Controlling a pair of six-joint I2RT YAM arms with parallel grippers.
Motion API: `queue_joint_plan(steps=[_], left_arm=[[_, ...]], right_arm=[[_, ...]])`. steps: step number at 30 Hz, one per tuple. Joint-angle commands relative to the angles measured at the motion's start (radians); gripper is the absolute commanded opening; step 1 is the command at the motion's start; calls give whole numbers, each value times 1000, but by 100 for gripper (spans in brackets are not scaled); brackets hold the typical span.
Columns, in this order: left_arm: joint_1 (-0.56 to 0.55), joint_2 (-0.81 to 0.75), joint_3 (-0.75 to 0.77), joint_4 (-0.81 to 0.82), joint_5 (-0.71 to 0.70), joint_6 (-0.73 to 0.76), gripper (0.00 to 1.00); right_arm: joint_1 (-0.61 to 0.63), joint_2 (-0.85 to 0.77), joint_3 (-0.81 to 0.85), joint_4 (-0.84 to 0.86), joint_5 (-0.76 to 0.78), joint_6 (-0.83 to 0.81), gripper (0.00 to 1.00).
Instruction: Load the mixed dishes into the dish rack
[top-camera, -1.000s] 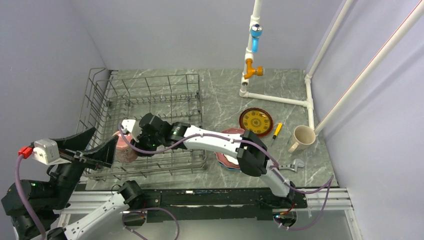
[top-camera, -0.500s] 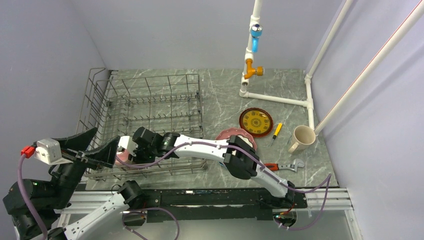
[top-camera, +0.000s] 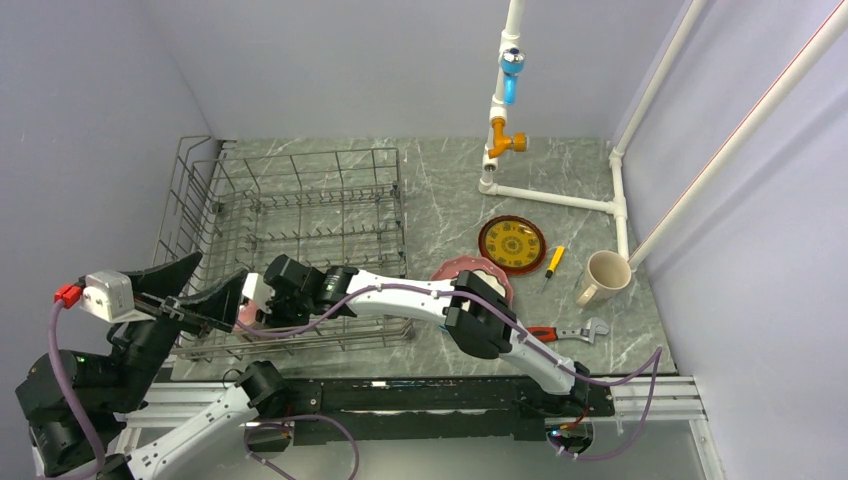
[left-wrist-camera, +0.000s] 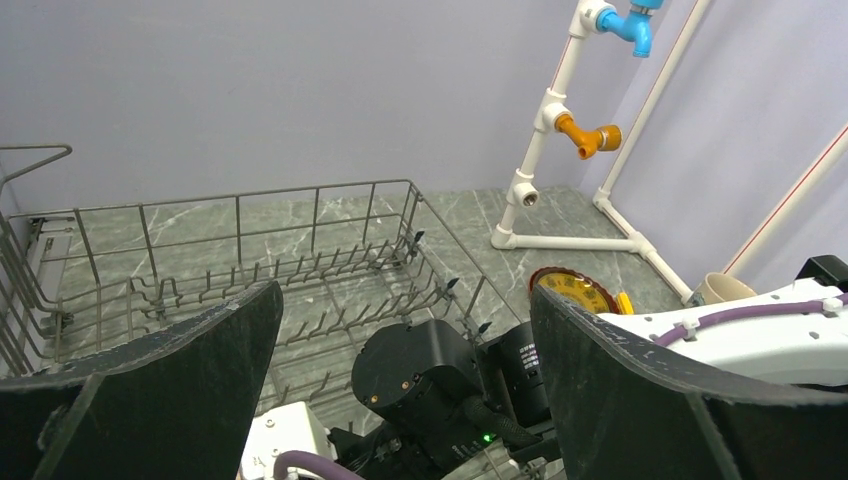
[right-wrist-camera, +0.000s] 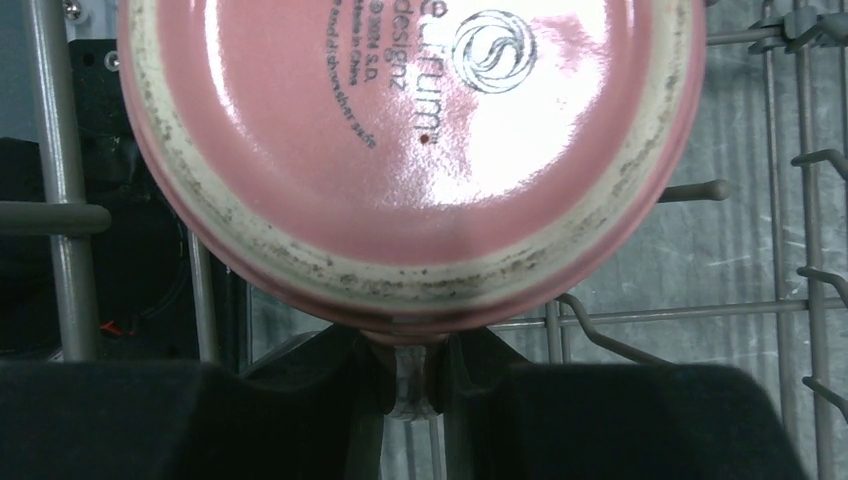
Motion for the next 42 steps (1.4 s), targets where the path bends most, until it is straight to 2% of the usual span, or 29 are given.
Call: queue_joint_plan(steps=[1, 4, 9, 14, 22, 24, 28, 30, 36, 42], left_arm=[[-2, 40, 6, 29, 9, -3, 99], [-2, 47, 8, 21, 4, -6, 99], [-2, 45, -3, 15, 0, -21, 99], [-2, 39, -13, 32, 4, -25, 99], [-3, 64, 13, 20, 8, -3, 99], [-2, 65, 5, 35, 12, -1, 99], [-3, 64, -8, 33, 16, -18, 99], [-3, 61, -14, 39, 22, -20, 99], [-2, 74, 0, 29, 29, -28, 99], [-2, 74, -8, 35, 25, -31, 99]], right_arm=[[-7, -17, 62, 113, 6, -23, 31], [-7, -28, 58, 106, -6, -21, 43], [-9, -83, 9, 114, -3, -9, 56], [-14, -133, -11, 65, -3, 20, 58], [-29, -253, -143, 72, -13, 85, 60], [-37, -279, -195, 107, 31, 95, 54], [-48, -249, -191, 95, 119, 88, 21], [-46, -220, -160, 74, 126, 89, 12], [-42, -143, -133, 117, 119, 128, 12], [-14, -102, -63, 84, 31, 144, 11]])
